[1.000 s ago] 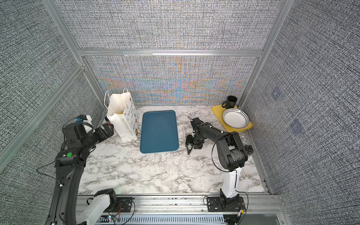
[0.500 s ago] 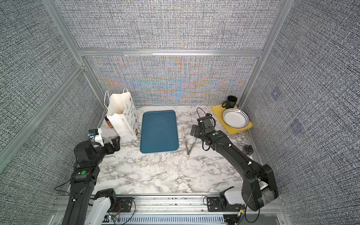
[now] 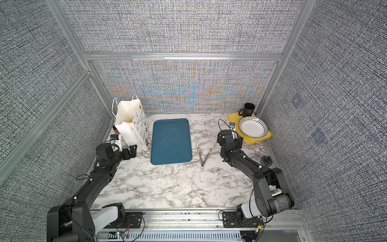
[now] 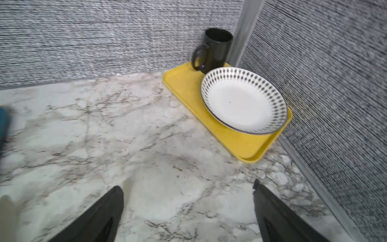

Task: Pack bread into a paper bag
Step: Reset both arms

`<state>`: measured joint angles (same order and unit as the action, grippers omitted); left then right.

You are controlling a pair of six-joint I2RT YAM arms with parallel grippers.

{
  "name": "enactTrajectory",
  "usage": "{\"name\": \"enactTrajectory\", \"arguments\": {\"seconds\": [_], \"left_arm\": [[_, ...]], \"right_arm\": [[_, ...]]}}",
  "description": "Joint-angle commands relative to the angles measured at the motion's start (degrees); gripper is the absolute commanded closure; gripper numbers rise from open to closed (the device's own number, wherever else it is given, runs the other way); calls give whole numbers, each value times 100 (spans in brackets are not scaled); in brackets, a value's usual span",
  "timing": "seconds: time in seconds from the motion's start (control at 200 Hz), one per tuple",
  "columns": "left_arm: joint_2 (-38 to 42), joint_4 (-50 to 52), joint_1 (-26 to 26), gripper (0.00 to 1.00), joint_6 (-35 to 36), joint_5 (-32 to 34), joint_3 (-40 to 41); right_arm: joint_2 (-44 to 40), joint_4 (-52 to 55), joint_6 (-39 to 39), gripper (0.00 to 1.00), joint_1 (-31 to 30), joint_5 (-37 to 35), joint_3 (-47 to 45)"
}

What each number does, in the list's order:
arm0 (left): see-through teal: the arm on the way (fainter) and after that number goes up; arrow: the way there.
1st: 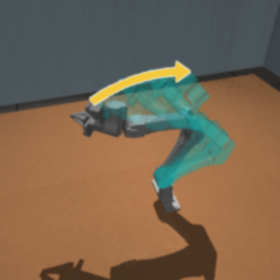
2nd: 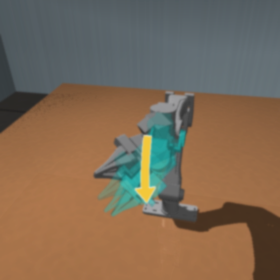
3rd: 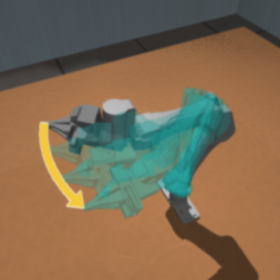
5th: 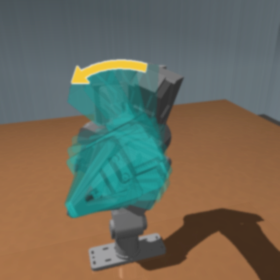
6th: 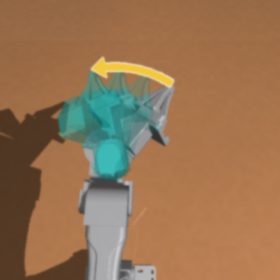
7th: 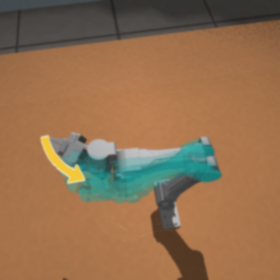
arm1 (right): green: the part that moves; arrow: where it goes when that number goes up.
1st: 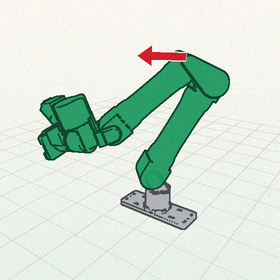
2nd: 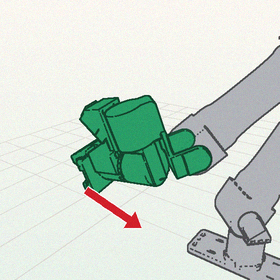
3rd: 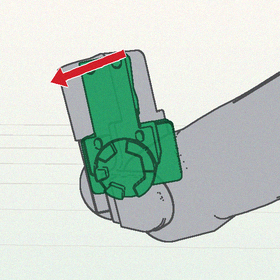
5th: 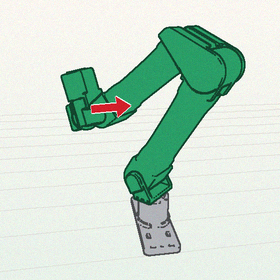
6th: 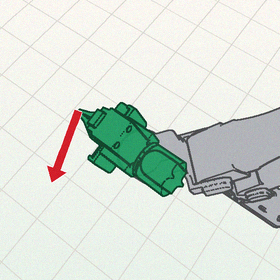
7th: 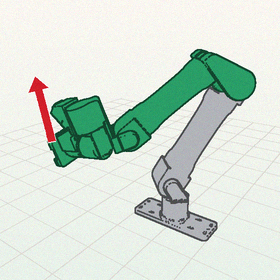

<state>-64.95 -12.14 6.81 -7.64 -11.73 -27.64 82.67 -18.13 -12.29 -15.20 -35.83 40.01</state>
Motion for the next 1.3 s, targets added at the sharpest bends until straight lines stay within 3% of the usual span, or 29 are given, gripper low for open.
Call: {"name": "enactTrajectory", "arguments": {"seconds": [0.0,0.035,0.105,0.155,0.315,0.45,0.566,0.671,0.926,1.051,1.181,1.251,1.296], "left_arm": [[-36,-1014,-4,1,-352,1377,213],[-59,-1233,-4,1,-336,1523,304],[-212,-1877,-19,1,272,1063,528],[-402,-2020,-22,1,249,1027,559],[-1384,-3495,-139,1,125,763,875],[-2166,-4290,-550,1,635,617,863],[-2121,-3565,-663,1,474,1392,553],[-2127,-3516,-690,1,491,1438,521],[-2103,-3528,-689,1,483,1470,526],[-2106,-3504,-699,1,483,1487,529],[-2093,-3497,-698,1,483,1483,520],[-2092,-3497,-698,1,483,1483,531],[-2104,-3497,-701,1,483,1487,522]], "right_arm": [[-31,-1581,113,1,99,-68,-461],[42,-1559,155,1,137,-77,-460],[239,-1283,112,1,230,-9,-300],[324,-1226,101,1,288,110,-198],[417,-2379,716,1,390,514,-563],[372,-2360,780,1,685,1049,-560],[201,-2751,1195,1,788,1763,-836],[69,-3058,1559,1,811,1897,-1081],[-463,-3013,1402,1,1107,2402,-1815],[-536,-4864,1549,1,1092,2707,-2952],[47,-5617,1800,1,1098,3419,-3062],[521,-6192,1693,1,1150,3292,-3095],[522,-5843,1626,1,1199,3296,-2903]]}}
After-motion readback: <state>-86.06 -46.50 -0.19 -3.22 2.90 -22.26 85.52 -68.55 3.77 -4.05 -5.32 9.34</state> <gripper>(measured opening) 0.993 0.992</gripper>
